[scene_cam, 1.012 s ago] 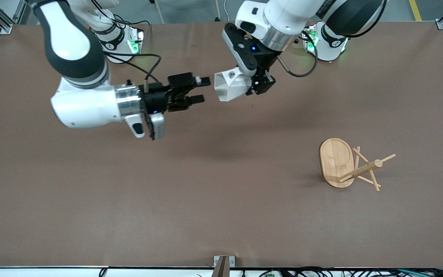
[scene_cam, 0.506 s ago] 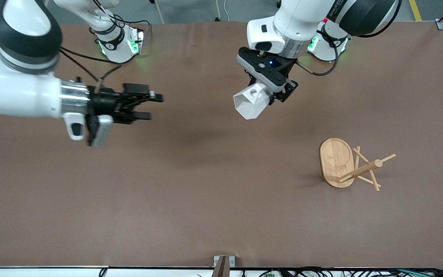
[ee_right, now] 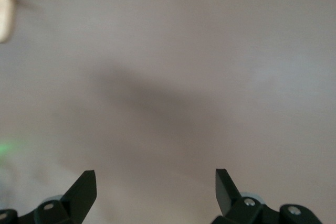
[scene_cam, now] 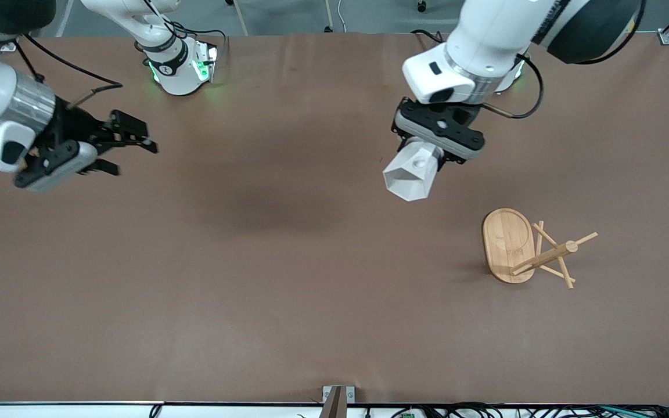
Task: Hang cup on rack
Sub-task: 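Open the right gripper and withdraw while the left gripper carries the cup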
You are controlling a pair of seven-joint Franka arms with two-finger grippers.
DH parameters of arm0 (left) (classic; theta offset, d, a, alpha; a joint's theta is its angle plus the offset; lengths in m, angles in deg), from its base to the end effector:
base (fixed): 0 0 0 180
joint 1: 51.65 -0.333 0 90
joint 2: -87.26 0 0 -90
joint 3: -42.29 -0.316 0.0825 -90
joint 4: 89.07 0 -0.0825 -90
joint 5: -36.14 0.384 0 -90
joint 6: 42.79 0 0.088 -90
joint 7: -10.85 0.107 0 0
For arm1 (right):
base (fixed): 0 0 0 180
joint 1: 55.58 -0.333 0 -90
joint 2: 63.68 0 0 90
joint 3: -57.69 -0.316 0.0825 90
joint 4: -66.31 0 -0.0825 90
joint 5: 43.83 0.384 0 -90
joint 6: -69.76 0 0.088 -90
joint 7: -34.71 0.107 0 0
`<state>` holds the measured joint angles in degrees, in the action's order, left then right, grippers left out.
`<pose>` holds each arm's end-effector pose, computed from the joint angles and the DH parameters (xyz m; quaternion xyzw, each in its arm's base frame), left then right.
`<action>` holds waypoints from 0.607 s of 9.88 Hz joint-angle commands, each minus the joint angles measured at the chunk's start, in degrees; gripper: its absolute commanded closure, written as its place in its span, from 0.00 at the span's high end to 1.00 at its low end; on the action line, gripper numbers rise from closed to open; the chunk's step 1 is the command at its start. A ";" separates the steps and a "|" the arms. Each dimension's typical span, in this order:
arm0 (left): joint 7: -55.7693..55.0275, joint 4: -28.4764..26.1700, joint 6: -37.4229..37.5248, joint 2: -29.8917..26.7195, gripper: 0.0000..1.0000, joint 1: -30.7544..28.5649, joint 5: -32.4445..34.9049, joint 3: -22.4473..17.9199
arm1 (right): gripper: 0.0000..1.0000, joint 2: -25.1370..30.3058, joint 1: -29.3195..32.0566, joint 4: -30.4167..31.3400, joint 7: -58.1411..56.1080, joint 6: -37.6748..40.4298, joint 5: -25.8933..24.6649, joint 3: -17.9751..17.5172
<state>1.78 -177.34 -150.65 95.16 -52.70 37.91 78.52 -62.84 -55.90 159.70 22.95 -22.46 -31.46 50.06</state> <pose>0.5196 -0.3330 0.6038 0.9683 -0.2205 0.0972 0.0665 0.5442 0.0989 0.6103 -0.9804 -0.1657 -0.0006 0.1067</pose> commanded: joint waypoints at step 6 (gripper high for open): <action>1.07 -14.44 -2.06 -4.82 0.00 -0.71 -7.84 -7.22 | 1.00 3.20 -0.29 -6.11 0.42 4.85 -11.11 8.86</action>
<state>2.32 -184.53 -149.71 92.95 -54.49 31.36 72.65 -59.72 -55.90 154.35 22.98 -18.45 -39.23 58.80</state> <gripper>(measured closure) 0.247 0.000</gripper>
